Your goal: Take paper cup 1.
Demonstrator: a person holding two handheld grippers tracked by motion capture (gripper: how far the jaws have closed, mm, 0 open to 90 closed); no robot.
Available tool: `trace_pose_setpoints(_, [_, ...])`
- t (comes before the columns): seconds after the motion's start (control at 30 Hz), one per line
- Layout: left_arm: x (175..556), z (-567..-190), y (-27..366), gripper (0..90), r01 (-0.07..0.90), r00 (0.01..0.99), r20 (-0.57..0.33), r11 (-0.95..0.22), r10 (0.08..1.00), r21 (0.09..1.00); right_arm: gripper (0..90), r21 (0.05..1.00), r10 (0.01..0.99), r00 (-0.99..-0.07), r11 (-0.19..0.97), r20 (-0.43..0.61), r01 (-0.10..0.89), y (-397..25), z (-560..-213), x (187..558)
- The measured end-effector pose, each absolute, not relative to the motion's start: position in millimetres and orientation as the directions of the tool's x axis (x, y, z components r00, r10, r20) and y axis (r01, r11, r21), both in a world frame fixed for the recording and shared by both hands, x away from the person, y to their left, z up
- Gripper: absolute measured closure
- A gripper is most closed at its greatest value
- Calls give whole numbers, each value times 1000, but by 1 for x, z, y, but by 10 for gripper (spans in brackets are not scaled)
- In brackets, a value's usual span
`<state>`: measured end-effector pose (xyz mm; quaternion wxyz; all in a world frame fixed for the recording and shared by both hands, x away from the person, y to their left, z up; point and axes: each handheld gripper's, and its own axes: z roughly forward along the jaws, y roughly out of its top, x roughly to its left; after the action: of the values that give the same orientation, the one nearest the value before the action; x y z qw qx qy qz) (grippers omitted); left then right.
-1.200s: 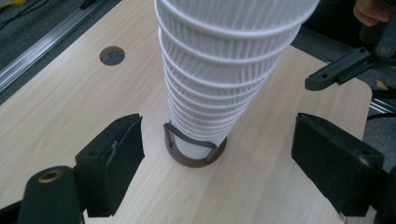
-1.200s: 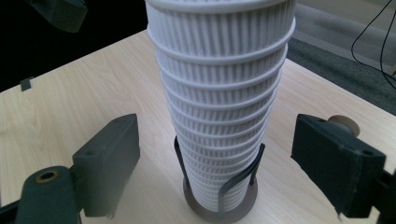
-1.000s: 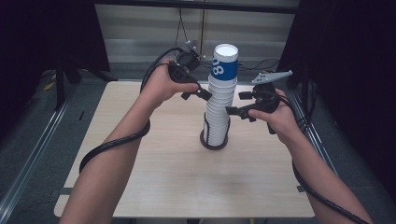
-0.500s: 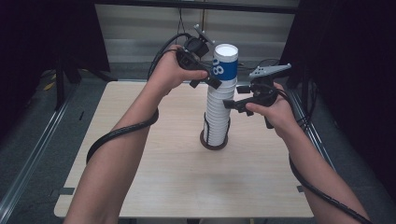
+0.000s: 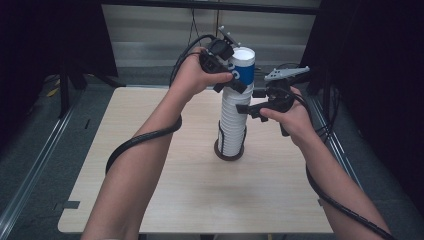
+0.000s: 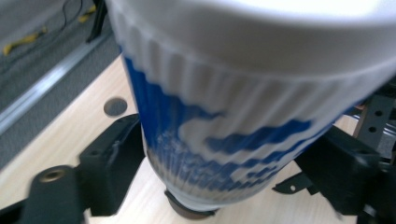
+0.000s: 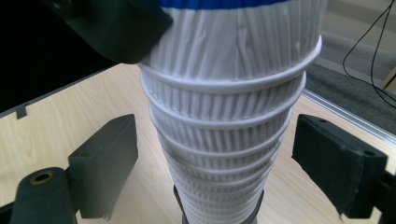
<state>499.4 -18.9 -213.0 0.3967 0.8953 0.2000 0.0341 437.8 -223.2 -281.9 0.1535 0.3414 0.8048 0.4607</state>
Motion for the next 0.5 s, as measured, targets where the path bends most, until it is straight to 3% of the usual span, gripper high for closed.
trace_pose_setpoints(0.5, [499,-209,-20,201,332,915,-86,-616,394,714,133,869,709,-702,301,73,394,-220,-276,441])
